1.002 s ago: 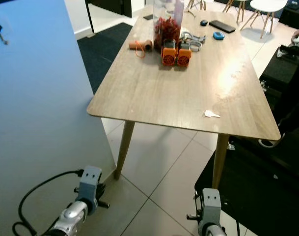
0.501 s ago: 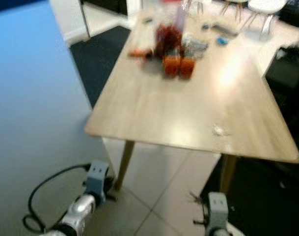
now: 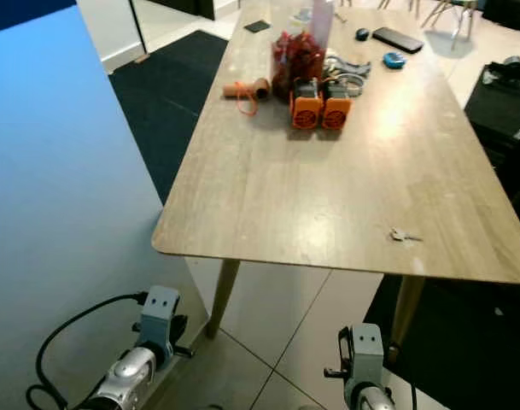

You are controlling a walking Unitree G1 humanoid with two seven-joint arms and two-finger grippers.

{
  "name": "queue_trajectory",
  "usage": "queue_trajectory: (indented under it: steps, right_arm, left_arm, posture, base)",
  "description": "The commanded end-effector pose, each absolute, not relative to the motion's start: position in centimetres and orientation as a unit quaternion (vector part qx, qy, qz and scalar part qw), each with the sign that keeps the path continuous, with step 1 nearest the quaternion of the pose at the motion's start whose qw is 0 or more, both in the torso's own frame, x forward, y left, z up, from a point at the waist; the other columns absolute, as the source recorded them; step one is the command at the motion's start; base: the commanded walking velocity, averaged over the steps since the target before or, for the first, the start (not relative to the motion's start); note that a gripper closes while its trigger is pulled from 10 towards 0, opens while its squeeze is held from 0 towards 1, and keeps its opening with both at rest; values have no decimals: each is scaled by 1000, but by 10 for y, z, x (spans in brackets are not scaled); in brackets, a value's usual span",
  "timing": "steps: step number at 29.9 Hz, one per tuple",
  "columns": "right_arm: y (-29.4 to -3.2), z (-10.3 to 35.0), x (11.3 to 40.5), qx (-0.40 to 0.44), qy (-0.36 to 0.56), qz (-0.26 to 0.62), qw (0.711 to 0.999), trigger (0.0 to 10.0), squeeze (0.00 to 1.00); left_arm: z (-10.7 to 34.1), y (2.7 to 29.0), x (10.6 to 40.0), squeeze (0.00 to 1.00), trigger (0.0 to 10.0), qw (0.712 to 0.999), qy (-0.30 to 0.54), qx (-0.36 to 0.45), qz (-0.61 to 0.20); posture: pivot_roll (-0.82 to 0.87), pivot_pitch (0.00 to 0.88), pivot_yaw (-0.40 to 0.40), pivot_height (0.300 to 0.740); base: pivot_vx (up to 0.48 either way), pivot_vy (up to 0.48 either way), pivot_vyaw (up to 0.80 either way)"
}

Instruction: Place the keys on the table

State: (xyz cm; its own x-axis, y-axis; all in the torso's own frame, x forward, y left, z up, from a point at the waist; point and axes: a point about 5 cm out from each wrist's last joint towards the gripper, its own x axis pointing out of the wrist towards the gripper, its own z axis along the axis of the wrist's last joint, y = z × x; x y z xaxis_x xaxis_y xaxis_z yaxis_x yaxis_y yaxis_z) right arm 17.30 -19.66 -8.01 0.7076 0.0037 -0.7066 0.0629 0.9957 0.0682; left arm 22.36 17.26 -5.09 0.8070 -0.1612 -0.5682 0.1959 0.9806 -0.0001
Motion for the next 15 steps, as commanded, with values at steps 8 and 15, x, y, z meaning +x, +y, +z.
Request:
queue_trajectory:
  steps: [8, 15]
  right_arm:
    - [-196, -83, 167, 43, 394, -17, 918, 10000, 0]
    - [-196, -84, 165, 44, 396, -20, 917, 10000, 0]
  left_arm:
    - [-54, 173, 219, 0, 10000, 947, 304, 25, -97]
    - [-54, 173, 220, 0, 10000, 947, 304, 23, -99]
  posture:
    - [57, 57, -26, 740]
    - [59, 57, -24, 740]
  base:
    - [0, -283, 0]
    - [0, -446, 0]
